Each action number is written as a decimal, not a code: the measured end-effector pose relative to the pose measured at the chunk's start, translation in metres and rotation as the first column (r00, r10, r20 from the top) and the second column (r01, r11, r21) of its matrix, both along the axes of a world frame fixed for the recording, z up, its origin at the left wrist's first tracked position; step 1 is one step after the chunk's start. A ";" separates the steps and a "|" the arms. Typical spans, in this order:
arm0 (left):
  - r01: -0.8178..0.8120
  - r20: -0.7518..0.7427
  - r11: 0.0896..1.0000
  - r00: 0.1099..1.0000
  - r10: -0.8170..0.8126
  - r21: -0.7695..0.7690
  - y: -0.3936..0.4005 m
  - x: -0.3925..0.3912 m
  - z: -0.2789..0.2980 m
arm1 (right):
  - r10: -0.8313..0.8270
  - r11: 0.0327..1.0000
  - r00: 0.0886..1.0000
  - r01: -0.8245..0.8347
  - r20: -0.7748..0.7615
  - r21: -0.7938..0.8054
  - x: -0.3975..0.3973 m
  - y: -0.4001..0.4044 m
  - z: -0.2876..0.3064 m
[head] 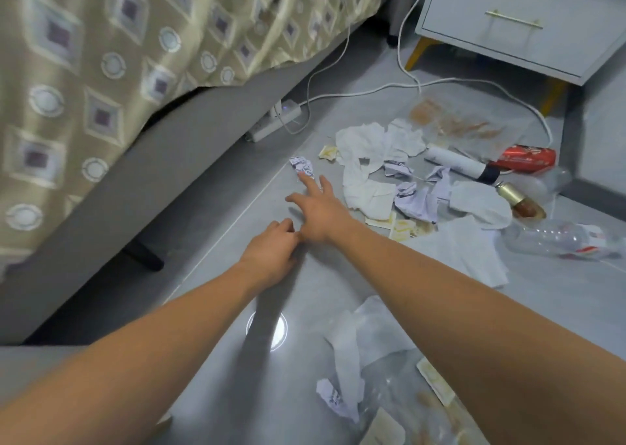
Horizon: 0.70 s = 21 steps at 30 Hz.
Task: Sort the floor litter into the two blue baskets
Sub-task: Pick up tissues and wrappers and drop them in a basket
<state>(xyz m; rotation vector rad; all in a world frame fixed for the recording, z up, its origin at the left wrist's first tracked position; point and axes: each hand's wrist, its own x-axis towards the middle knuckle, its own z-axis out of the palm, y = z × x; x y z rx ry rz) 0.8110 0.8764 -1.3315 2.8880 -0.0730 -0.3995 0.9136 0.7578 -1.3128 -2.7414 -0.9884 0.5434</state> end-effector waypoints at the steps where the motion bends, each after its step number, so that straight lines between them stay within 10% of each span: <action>1: 0.000 0.000 1.000 1.000 0.000 0.002 -0.001 -0.001 0.000 | 0.018 0.998 1.000 -0.018 0.006 -0.055 0.003 0.004 0.000; 11: -0.033 -0.009 0.997 0.999 0.032 -0.069 -0.007 -0.001 0.009 | -0.027 1.000 0.991 0.028 0.130 -0.002 -0.005 -0.062 -0.013; 21: 0.183 0.149 0.938 0.978 -0.144 -0.295 -0.123 0.019 0.103 | -0.598 0.756 0.778 0.465 0.195 0.461 -0.107 -0.272 0.088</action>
